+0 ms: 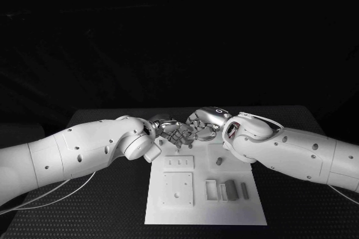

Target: Assemble the parts on the task board

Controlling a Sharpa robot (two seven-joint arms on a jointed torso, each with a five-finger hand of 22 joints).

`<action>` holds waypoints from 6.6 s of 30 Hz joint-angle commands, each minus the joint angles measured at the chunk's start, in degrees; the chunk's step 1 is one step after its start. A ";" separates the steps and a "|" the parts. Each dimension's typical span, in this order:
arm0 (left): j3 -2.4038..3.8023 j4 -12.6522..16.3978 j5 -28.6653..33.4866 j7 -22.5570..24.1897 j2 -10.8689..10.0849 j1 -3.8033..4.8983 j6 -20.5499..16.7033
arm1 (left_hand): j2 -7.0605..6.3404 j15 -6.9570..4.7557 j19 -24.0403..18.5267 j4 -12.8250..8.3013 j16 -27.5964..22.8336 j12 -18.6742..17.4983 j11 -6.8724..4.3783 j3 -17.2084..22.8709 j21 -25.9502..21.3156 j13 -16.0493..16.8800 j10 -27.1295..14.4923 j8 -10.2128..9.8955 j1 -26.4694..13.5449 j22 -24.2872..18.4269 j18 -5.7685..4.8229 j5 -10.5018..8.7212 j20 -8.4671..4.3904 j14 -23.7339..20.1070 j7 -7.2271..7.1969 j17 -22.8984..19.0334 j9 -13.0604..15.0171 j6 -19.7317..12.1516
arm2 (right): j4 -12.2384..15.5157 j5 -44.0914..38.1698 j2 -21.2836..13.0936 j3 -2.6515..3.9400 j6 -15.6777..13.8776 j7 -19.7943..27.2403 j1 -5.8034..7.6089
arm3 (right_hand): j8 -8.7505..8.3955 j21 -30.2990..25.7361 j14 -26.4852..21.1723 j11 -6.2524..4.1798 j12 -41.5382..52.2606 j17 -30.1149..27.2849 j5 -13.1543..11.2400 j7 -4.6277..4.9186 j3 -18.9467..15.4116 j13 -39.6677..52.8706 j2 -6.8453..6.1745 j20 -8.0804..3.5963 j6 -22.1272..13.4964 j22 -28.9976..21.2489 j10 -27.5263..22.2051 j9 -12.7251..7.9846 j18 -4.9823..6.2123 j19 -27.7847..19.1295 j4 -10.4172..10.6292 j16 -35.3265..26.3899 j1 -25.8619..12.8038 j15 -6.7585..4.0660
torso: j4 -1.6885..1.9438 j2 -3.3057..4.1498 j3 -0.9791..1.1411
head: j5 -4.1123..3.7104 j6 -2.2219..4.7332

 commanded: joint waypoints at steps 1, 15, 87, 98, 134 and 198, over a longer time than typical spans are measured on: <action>0.21 0.35 0.88 0.87 0.30 0.19 -0.03 | 0.36 -0.16 -0.22 -0.37 -0.49 -0.41 -0.15 1.08 -0.22 0.23 0.33 -0.29 -0.17 0.24 0.41 1.16 -0.32 0.40 -0.12 0.20 -0.14 0.53 | 0.20 -0.18 0.10 -0.11 1.47 0.38 -0.19 | 0.23 0.01 -0.15 -0.09 -0.10 0.00 0.18 1.31 -0.04 -0.06 0.42 -0.39 1.90 1.00 0.34 0.08 0.75 -0.05 0.36 -0.23 0.25 -0.41 | -0.02 0.03 0.02 | -0.06 -0.05; 0.21 0.22 0.88 0.92 0.01 0.18 -1.09 | 4.80 -0.52 0.14 -3.13 -1.04 -0.73 -0.56 7.44 -0.30 1.53 1.35 -0.15 1.22 1.44 -0.02 4.04 -0.62 1.58 -0.76 1.28 -0.32 1.95 | 0.09 -0.18 -0.05 -0.11 2.01 0.28 -0.19 | 0.21 0.01 -0.12 -0.09 -0.10 0.04 0.17 1.32 -0.04 -0.06 0.37 -0.40 1.88 1.00 0.34 0.09 0.75 -0.04 0.39 -0.22 0.23 -0.41 | 0.01 0.02 -0.04 | -0.08 -0.17; -3.97 2.63 -38.97 -12.86 0.93 -3.18 -2.58 | 5.07 -6.20 6.12 -4.23 25.63 25.01 -5.58 10.23 10.03 20.69 1.51 0.05 0.67 20.61 0.41 0.68 -6.17 3.97 -2.79 5.65 6.79 4.82 | -2.86 10.19 -5.79 1.79 -0.80 1.59 0.91 | -3.63 -1.96 -1.64 2.34 -0.78 -0.98 0.10 3.89 -0.02 -0.52 -3.60 0.42 -4.39 0.81 -1.89 -1.68 0.75 -1.00 1.64 -2.31 0.95 1.80 | 0.19 -0.61 0.29 | -0.17 -2.54; -4.25 2.25 -42.41 -13.93 1.24 -3.83 -3.02 | 4.56 -9.25 11.13 -4.15 36.12 35.99 -6.75 9.89 14.07 25.13 3.33 -0.92 0.93 25.71 0.91 1.59 -8.73 6.44 -3.75 5.13 7.04 5.68 | -2.66 10.36 -5.95 1.79 -0.37 1.57 0.91 | -3.65 -1.99 -1.65 2.34 -0.77 -0.98 0.10 3.90 -0.07 -0.54 -3.52 0.44 -4.42 0.82 -1.90 -1.70 0.75 -1.01 1.70 -2.33 0.86 1.80 | 0.19 -0.56 0.33 | -0.33 -3.07; -4.30 0.72 -44.40 -14.59 2.57 -5.47 -3.14 | 3.34 -13.08 16.81 -3.65 48.92 47.83 -9.42 9.63 18.76 26.03 4.19 2.10 -1.78 29.04 0.37 7.95 -12.48 8.13 -6.44 0.71 9.75 11.21 | -2.89 10.61 -5.96 1.79 0.65 1.61 0.89 | -3.72 -2.09 -1.70 2.38 -0.78 -0.98 0.11 3.93 -0.21 -0.59 -3.46 0.48 -4.55 0.84 -1.98 -1.77 0.75 -1.07 1.85 -2.40 0.62 1.83 | 0.16 -0.60 0.32 | -0.82 -4.03; -4.34 -1.00 -46.24 -14.63 3.73 -6.27 0.50 | -4.47 -13.55 16.61 -0.30 51.63 49.67 -9.14 8.82 19.09 24.22 3.09 1.97 -3.71 28.91 -0.10 3.68 -13.21 6.81 -6.15 -2.80 9.65 9.96 | -2.98 11.34 -5.88 1.79 1.34 1.77 0.89 | -3.81 -2.23 -1.77 2.44 -0.77 -0.95 0.13 4.00 -0.40 -0.68 -3.51 0.54 -4.70 0.87 -2.08 -1.88 0.75 -1.11 2.27 -2.46 0.13 1.89 | 0.24 -0.62 0.28 | -1.45 -4.74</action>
